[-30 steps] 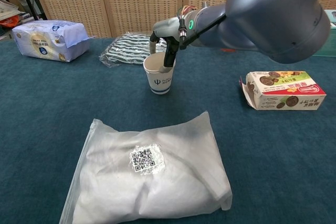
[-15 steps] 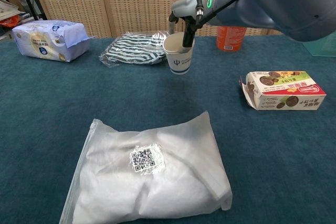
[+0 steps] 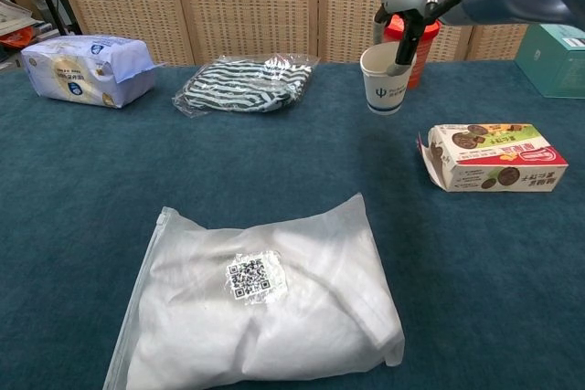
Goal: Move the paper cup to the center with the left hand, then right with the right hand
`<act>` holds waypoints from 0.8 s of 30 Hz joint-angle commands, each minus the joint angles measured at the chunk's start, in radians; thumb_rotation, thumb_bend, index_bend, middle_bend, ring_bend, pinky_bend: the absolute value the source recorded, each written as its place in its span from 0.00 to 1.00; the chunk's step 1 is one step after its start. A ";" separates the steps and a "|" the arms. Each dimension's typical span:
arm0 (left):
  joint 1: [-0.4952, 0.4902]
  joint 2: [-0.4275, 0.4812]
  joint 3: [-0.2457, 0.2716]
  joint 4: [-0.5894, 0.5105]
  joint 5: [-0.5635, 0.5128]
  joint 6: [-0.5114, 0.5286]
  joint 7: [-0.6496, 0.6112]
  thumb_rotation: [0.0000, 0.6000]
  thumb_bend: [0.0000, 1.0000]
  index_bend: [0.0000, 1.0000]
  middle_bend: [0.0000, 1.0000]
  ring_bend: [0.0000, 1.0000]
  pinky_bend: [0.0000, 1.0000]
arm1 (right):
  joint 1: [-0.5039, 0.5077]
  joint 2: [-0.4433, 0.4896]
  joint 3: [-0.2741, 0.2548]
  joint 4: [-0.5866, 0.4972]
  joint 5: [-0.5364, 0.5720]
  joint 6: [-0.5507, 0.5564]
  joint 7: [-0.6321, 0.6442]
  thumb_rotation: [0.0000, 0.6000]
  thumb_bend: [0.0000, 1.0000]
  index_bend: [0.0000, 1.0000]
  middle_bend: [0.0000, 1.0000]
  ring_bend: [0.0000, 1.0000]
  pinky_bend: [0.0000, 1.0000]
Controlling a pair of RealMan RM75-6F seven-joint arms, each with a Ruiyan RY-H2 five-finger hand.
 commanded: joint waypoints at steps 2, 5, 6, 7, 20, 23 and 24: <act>-0.001 -0.001 0.001 -0.002 0.000 -0.001 0.003 1.00 0.21 0.00 0.00 0.00 0.00 | -0.019 0.012 0.001 0.000 -0.015 -0.007 0.014 1.00 0.39 0.64 0.09 0.00 0.00; 0.001 -0.001 0.003 -0.004 0.004 0.003 0.006 1.00 0.21 0.00 0.00 0.00 0.00 | -0.034 0.016 0.002 0.012 -0.020 -0.015 0.029 1.00 0.39 0.64 0.09 0.00 0.00; 0.001 0.000 0.003 -0.005 0.005 0.005 0.007 1.00 0.21 0.00 0.00 0.00 0.00 | -0.039 0.018 0.000 0.018 -0.022 -0.020 0.032 1.00 0.39 0.64 0.09 0.00 0.00; 0.002 0.000 0.003 -0.006 0.006 0.007 0.007 1.00 0.21 0.00 0.00 0.00 0.00 | -0.046 0.021 -0.002 0.026 -0.023 -0.025 0.036 1.00 0.39 0.64 0.09 0.00 0.00; -0.002 -0.013 0.011 -0.008 0.007 0.004 0.050 1.00 0.21 0.00 0.00 0.00 0.00 | -0.140 0.049 -0.025 0.184 -0.039 -0.165 0.108 1.00 0.39 0.64 0.09 0.00 0.00; -0.002 -0.014 0.010 -0.009 0.003 0.005 0.056 1.00 0.21 0.00 0.00 0.00 0.00 | -0.155 0.056 -0.030 0.214 -0.026 -0.195 0.116 1.00 0.39 0.64 0.09 0.00 0.00; -0.002 -0.015 0.009 -0.009 0.003 0.005 0.058 1.00 0.21 0.00 0.00 0.00 0.00 | -0.159 0.059 -0.032 0.221 -0.021 -0.205 0.117 1.00 0.39 0.64 0.09 0.00 0.00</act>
